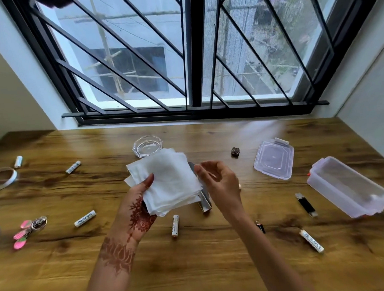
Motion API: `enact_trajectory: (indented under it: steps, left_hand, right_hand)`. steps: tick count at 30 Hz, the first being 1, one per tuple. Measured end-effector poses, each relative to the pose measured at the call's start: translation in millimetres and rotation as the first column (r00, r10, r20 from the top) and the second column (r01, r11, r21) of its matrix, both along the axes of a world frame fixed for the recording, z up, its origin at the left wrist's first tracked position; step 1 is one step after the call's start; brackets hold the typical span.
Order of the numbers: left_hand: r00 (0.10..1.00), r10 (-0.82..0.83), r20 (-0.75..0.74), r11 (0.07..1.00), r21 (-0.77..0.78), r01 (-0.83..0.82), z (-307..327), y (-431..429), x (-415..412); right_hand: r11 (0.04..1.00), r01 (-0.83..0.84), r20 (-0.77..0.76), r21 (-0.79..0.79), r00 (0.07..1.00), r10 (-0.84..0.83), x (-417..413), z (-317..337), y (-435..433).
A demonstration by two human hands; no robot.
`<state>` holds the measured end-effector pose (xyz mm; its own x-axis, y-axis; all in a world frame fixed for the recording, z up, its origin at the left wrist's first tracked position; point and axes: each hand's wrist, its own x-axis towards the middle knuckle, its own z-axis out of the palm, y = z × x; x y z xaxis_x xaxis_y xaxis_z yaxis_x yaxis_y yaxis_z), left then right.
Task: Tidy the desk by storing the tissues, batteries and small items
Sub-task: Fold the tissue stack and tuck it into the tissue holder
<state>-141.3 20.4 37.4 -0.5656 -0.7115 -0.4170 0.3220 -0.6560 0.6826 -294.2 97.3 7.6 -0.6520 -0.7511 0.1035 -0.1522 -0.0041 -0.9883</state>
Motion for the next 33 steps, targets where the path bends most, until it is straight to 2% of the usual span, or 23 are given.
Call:
enact_trajectory:
  steps: [3,6,8,10,11,16,18,20,23,27,30,33]
  left_hand:
    - [0.996,-0.085,-0.017,0.996,-0.026,0.085,8.9,0.3,-4.0]
    - [0.983,-0.182,-0.027,0.983,-0.035,0.181,15.2,0.3,-7.3]
    - [0.97,-0.243,-0.008,0.969,-0.035,0.243,15.8,-2.5,-9.8]
    - [0.954,-0.299,0.019,0.954,-0.036,0.299,15.7,-5.8,-12.9]
    - [0.947,-0.32,0.031,0.946,-0.04,0.321,15.4,-7.9,-14.4]
    - [0.917,-0.365,0.159,0.908,-0.156,0.388,16.0,-23.4,-21.4]
    - [0.897,-0.366,0.247,0.877,-0.232,0.421,15.9,-30.9,-24.4]
    - [0.868,-0.323,0.376,0.837,-0.315,0.448,16.7,-40.0,-30.6]
    - [0.817,-0.232,0.528,0.716,-0.476,0.511,21.7,-57.6,-47.7]
    - [0.798,-0.111,0.593,0.594,-0.604,0.532,33.9,-76.7,-74.8]
    - [0.765,-0.167,0.622,0.484,-0.624,0.614,37.7,-91.2,-84.7]
    - [0.697,-0.245,0.673,0.382,-0.594,0.708,35.4,-100.7,-87.2]
  right_hand:
    - [0.98,-0.191,0.318,0.048,0.933,0.167,-8.6,6.6,-3.3]
    - [0.934,-0.351,0.593,-0.068,0.739,0.321,-16.8,2.6,-1.8]
    - [0.893,-0.429,0.655,-0.14,0.636,0.408,-20.0,1.9,1.3]
    - [0.881,-0.44,0.656,-0.175,0.615,0.437,-21.4,3.0,4.1]
    - [0.897,-0.408,0.653,-0.17,0.635,0.412,-22.4,2.7,3.9]
    - [0.986,-0.168,0.489,-0.018,0.858,0.155,-27.0,8.5,5.0]
    - [0.998,-0.06,0.411,0.013,0.91,0.049,-28.3,11.4,3.8]
    - [0.999,0.037,0.349,-0.037,0.937,-0.022,-27.9,17.0,1.3]
    - [0.979,0.134,0.192,-0.151,0.976,-0.103,-25.4,26.1,-3.4]
    - [0.949,0.225,-0.123,-0.219,0.959,-0.255,-17.9,25.3,-6.9]
    - [0.924,0.271,-0.296,-0.269,0.89,-0.348,-4.1,13.5,-8.4]
    - [0.92,0.27,-0.355,-0.284,0.862,-0.363,8.8,-4.4,-13.5]
